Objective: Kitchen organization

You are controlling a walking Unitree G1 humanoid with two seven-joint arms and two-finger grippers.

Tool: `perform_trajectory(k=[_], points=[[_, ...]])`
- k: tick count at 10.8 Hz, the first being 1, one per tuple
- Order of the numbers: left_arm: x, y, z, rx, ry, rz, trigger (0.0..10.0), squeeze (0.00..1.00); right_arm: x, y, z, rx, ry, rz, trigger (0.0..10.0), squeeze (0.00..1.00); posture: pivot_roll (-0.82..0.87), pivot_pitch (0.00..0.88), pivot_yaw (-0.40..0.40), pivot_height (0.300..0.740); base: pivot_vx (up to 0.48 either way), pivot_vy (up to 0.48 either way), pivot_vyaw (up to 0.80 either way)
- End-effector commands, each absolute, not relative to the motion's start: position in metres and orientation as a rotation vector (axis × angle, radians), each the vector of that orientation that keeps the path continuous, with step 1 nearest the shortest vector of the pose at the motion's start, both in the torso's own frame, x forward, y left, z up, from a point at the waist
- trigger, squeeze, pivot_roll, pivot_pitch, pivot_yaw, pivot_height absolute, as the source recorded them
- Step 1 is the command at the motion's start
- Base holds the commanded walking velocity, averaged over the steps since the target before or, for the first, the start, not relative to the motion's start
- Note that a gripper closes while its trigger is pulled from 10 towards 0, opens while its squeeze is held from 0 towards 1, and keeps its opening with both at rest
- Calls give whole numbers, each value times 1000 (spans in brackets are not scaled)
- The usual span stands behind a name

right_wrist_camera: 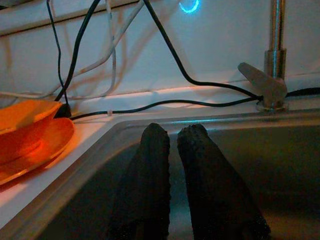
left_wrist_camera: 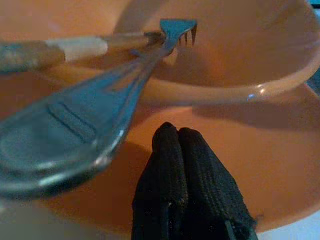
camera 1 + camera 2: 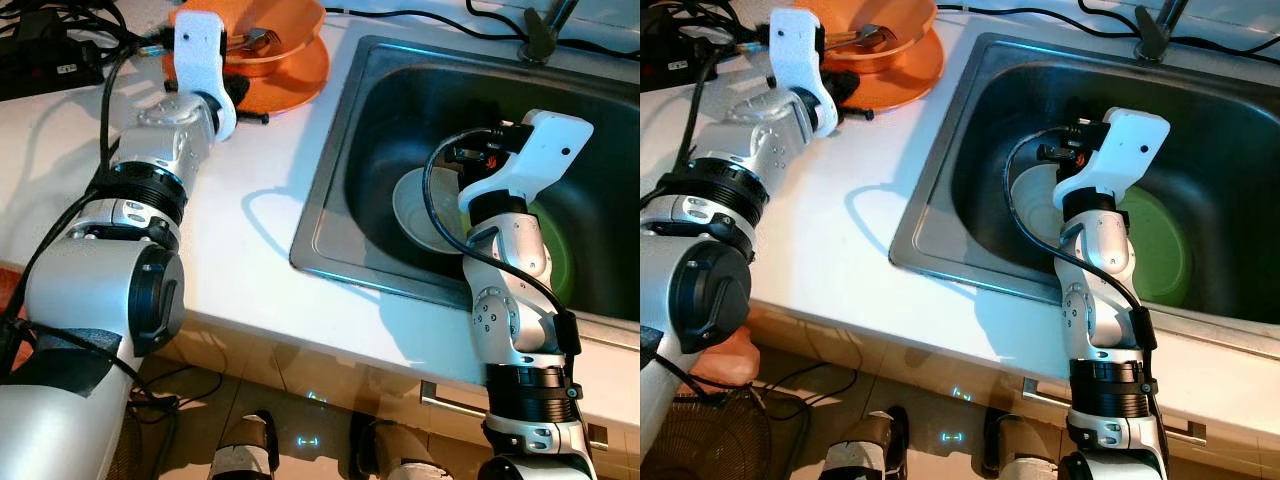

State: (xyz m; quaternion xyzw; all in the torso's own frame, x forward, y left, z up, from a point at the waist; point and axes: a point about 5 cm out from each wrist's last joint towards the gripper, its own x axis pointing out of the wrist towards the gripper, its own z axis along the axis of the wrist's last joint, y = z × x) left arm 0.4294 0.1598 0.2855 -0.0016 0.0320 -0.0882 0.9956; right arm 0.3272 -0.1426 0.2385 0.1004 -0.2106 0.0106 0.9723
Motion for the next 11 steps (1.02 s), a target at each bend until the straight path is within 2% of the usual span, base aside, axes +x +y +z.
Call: perform_trajectory(k=[1,7,11], points=[[430,157,283,-8,83,-175,10000,0,326,-141,229,203,-398,16,10000,0,99,234,33,740,0,0,0],[426,167,245,-17,205,-137,10000,0,326,-137,228,208,-396,34,10000,0,104,217,35,740,0,0,0],[423,168,228,-3,256,-147,10000,0,326,-137,229,207,-394,34,10000,0,106,240,33,740,0,0,0]])
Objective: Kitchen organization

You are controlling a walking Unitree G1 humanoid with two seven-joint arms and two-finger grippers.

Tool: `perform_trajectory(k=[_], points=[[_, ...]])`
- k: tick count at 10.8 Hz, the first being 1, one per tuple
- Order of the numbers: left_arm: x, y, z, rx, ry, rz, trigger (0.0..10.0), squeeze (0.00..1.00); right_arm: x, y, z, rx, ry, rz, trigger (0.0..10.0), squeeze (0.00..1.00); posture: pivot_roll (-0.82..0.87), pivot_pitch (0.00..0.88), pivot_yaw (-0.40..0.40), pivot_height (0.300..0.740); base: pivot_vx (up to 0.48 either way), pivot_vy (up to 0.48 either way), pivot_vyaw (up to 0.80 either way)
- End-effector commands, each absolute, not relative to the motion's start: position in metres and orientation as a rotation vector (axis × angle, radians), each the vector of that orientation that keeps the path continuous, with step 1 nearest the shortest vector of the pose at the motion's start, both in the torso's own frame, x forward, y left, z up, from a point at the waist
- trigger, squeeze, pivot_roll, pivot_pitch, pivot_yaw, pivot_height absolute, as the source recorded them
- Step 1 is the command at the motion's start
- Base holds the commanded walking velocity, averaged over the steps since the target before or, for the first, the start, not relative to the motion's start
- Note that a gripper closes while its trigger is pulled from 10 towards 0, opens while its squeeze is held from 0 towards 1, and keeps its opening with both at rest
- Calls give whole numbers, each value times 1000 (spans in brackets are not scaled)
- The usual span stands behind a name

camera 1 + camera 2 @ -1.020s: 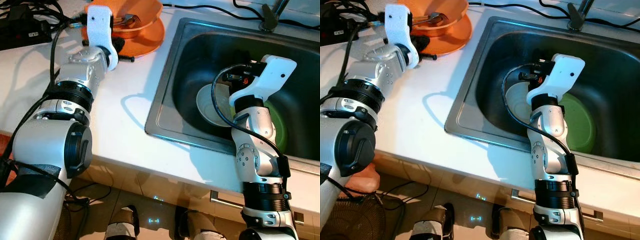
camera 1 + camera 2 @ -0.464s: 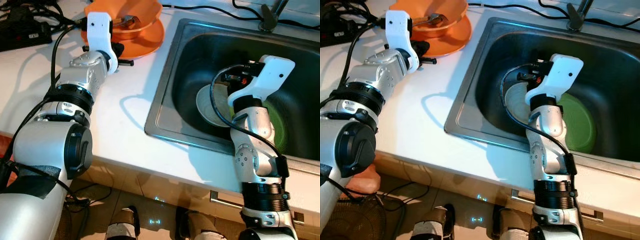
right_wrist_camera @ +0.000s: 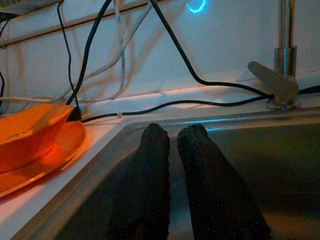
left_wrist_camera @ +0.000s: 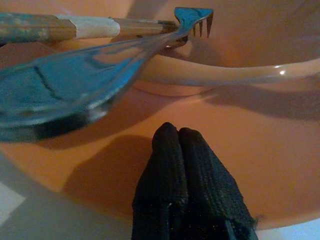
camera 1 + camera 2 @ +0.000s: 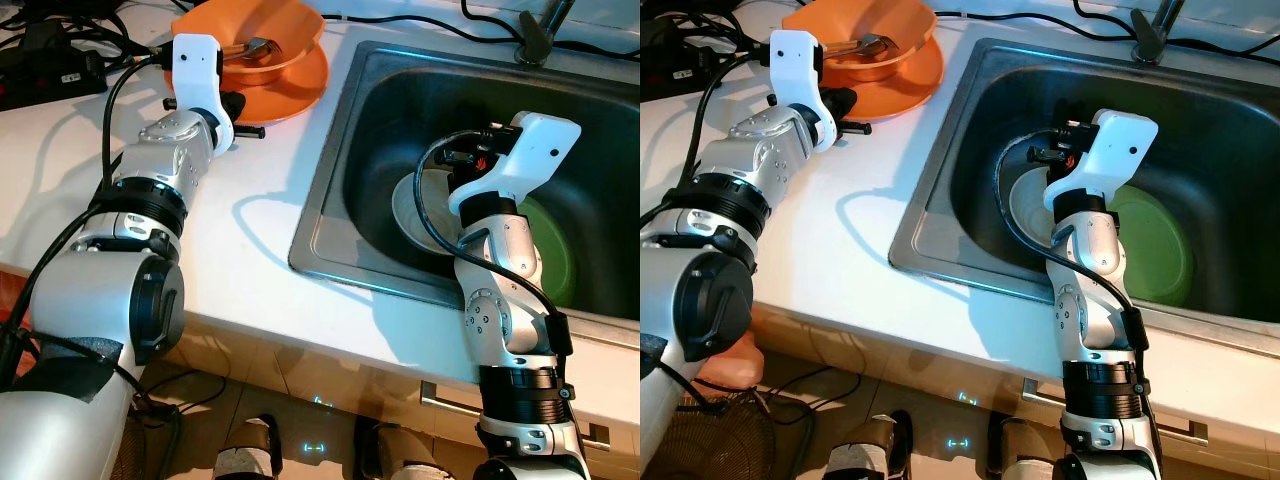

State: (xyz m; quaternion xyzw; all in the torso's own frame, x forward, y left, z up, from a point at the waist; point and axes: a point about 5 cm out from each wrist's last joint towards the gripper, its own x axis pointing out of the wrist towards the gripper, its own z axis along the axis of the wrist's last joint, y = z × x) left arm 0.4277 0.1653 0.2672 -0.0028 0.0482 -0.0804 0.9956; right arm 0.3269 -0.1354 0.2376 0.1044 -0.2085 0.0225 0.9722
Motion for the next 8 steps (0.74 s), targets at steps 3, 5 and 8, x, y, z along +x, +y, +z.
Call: perform_trajectory(k=[3,5,8], points=[[421,168,224,-10,264,-172,10000,0,326,-139,229,205,-392,31,10000,0,117,253,29,740,0,0,0],[416,171,223,6,266,-205,10000,0,327,-137,228,206,-388,37,10000,0,130,254,32,740,0,0,0],[393,170,220,5,278,-256,10000,0,326,-137,226,208,-385,40,10000,0,143,250,33,740,0,0,0]])
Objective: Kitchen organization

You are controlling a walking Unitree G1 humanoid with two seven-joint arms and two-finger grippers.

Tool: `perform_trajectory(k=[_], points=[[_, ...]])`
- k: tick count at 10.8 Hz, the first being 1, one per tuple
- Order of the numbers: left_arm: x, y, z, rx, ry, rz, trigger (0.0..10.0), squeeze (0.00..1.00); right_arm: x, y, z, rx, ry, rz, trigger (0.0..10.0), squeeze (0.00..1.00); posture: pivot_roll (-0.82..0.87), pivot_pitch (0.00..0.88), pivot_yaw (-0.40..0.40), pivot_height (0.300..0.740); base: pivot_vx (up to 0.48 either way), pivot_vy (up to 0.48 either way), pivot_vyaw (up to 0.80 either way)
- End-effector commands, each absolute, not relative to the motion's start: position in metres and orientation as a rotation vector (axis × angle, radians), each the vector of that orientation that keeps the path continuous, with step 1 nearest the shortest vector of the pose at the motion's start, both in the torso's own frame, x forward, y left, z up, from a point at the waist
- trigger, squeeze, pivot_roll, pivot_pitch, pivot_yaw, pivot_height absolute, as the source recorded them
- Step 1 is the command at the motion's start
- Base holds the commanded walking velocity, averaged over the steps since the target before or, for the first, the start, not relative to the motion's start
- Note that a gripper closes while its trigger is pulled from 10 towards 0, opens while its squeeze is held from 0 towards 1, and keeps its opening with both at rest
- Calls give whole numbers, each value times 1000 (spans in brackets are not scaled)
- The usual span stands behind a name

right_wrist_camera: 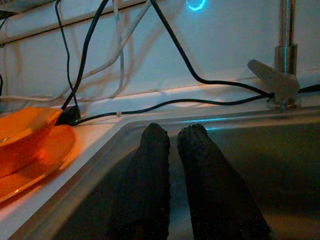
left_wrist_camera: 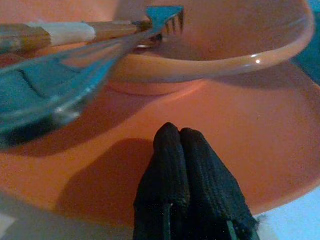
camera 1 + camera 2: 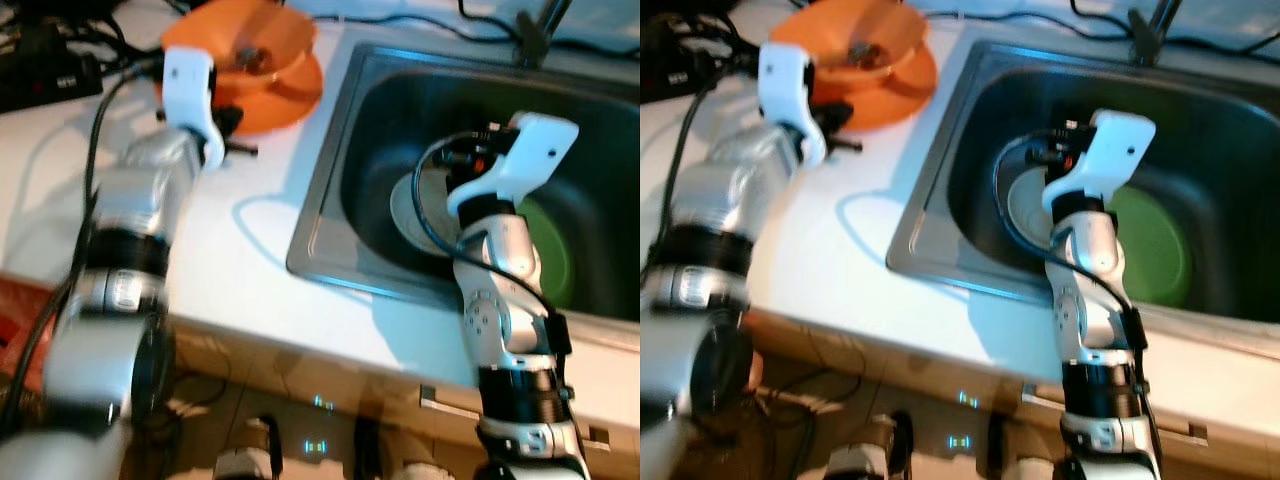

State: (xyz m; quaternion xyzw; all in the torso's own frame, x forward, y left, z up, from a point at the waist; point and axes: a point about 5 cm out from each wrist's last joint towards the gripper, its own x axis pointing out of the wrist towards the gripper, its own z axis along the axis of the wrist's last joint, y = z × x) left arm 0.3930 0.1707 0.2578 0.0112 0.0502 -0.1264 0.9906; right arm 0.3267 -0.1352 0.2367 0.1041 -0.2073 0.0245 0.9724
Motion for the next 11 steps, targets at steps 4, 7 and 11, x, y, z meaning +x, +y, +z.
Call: perform_trajectory(k=[4,7,11], points=[[346,157,220,-20,294,-305,10000,0,327,-135,226,205,-381,55,10000,0,164,263,17,740,0,0,0],[308,155,225,-62,304,-271,10000,0,328,-136,227,197,-376,63,10000,0,181,288,-9,740,0,0,0],[266,163,238,-59,294,-140,10000,0,331,-136,230,192,-374,83,10000,0,209,306,-40,740,0,0,0]])
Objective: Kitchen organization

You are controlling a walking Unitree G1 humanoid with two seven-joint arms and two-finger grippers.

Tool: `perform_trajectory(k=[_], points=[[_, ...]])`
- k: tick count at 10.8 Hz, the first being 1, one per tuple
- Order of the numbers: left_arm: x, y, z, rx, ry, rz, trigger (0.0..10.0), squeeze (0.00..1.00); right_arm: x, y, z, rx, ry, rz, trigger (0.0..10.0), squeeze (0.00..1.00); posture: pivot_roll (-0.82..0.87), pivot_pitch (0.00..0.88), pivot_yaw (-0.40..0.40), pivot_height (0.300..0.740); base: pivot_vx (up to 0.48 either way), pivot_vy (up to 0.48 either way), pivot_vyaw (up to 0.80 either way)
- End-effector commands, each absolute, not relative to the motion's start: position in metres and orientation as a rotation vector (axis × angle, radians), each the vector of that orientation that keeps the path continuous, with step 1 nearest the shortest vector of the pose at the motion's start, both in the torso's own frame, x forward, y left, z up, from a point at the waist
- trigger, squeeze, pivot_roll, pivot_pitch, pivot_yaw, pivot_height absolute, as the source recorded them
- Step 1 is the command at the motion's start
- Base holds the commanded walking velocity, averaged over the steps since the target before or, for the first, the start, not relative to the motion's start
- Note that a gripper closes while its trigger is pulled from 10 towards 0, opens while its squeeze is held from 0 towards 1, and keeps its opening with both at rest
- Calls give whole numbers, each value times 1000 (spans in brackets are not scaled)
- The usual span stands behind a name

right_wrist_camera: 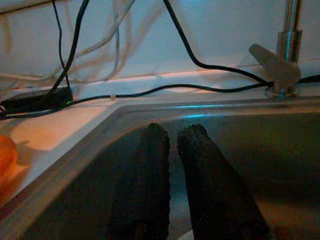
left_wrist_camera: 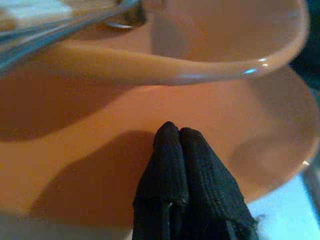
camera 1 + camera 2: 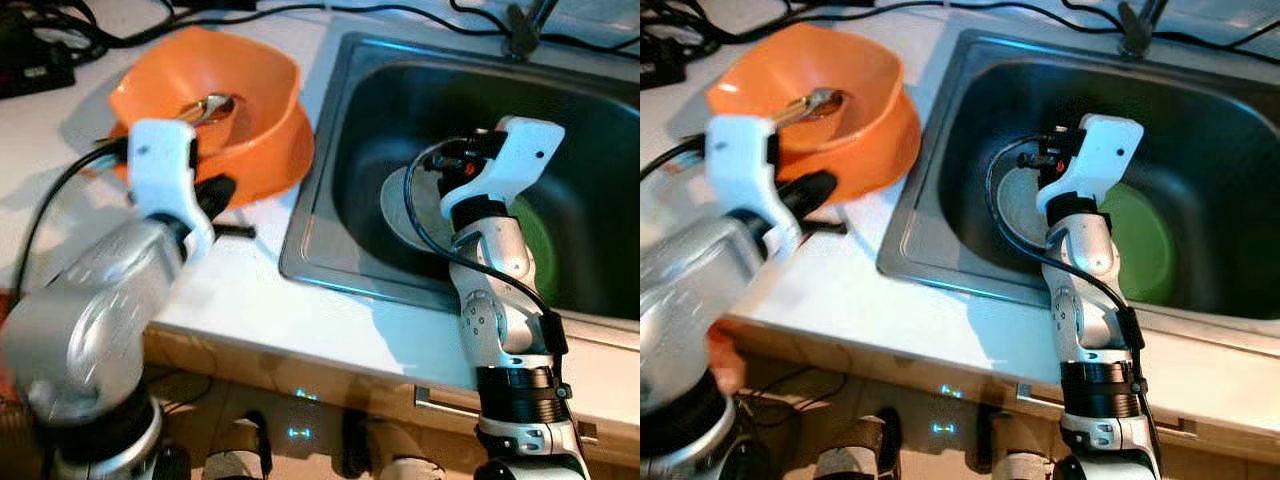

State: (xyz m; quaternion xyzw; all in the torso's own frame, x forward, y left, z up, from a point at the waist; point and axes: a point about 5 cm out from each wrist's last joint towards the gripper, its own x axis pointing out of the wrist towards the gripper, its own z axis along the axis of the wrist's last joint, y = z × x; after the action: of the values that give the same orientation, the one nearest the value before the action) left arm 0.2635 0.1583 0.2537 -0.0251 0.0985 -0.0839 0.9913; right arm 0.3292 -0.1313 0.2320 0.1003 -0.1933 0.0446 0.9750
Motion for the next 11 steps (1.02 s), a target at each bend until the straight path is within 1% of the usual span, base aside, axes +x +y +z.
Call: perform_trajectory(k=[1,2,3,5,7,9,11], points=[[257,165,238,-49,304,-98,10000,0,331,-136,230,189,-372,91,10000,0,211,310,-48,740,0,0,0],[256,168,244,-4,277,-60,10000,0,331,-136,230,187,-371,94,10000,0,213,310,-51,740,0,0,0],[260,165,254,25,210,-61,10000,0,331,-136,230,186,-370,95,10000,0,204,306,-50,740,0,0,0],[265,152,283,18,42,-107,10000,0,331,-136,231,184,-375,91,10000,0,197,302,-48,740,0,0,0],[268,144,296,15,-13,-166,10000,0,332,-136,231,186,-379,88,10000,0,195,289,-41,740,0,0,0],[268,136,301,1,-28,-231,10000,0,333,-134,231,188,-382,92,10000,0,197,282,-35,740,0,0,0],[266,122,291,19,34,-334,10000,0,332,-133,232,193,-385,92,10000,0,193,279,-31,740,0,0,0]])
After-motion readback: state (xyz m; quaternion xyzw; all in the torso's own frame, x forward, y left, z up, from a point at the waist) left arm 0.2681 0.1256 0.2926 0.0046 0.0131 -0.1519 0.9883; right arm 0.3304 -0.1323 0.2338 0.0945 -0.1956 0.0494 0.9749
